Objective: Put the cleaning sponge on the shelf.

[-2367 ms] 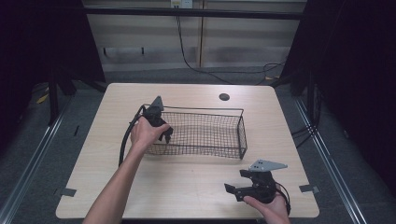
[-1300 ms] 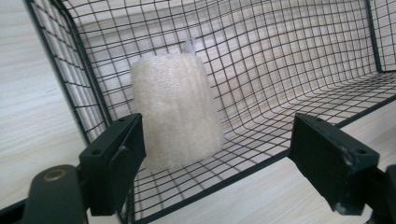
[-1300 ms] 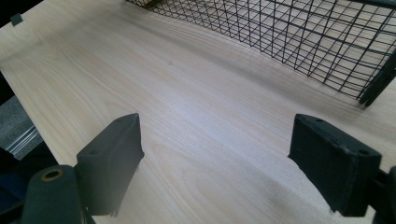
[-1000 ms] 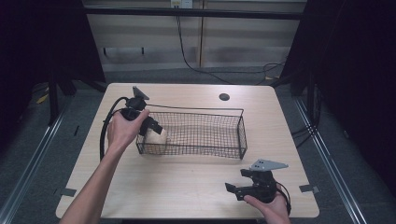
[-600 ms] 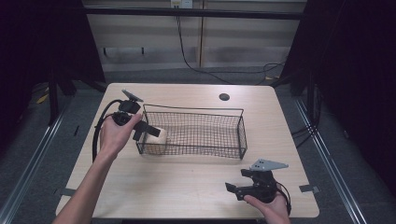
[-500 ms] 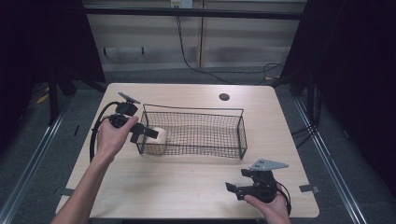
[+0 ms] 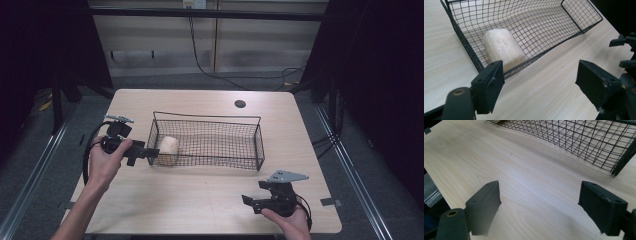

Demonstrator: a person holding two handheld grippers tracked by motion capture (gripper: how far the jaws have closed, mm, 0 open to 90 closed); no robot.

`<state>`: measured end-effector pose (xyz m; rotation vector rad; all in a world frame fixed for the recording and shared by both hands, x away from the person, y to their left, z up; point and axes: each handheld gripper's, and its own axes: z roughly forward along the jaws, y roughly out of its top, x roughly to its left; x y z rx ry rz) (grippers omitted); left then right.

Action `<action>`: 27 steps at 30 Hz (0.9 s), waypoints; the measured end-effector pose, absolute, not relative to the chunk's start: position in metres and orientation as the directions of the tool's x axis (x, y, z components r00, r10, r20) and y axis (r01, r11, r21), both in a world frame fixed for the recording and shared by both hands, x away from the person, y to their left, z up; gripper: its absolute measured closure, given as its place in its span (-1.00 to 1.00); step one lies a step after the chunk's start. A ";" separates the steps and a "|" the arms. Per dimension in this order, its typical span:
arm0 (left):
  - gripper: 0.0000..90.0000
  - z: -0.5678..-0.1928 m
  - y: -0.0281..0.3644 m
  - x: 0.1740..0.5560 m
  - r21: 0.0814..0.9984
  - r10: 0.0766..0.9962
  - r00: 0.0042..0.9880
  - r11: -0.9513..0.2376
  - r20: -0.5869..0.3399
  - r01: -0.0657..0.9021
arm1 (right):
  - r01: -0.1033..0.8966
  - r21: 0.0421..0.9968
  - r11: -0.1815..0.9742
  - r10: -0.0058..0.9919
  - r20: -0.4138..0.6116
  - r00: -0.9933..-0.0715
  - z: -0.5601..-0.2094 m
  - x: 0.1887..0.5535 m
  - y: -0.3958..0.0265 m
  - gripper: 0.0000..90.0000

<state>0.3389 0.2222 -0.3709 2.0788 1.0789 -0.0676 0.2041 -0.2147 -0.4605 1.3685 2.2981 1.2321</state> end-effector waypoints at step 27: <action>-0.59 -0.429 0.269 0.261 0.647 0.732 0.582 -0.257 -0.355 0.718 | 0.642 0.729 0.237 0.812 0.214 -0.543 -0.462 0.205 -0.213 -0.61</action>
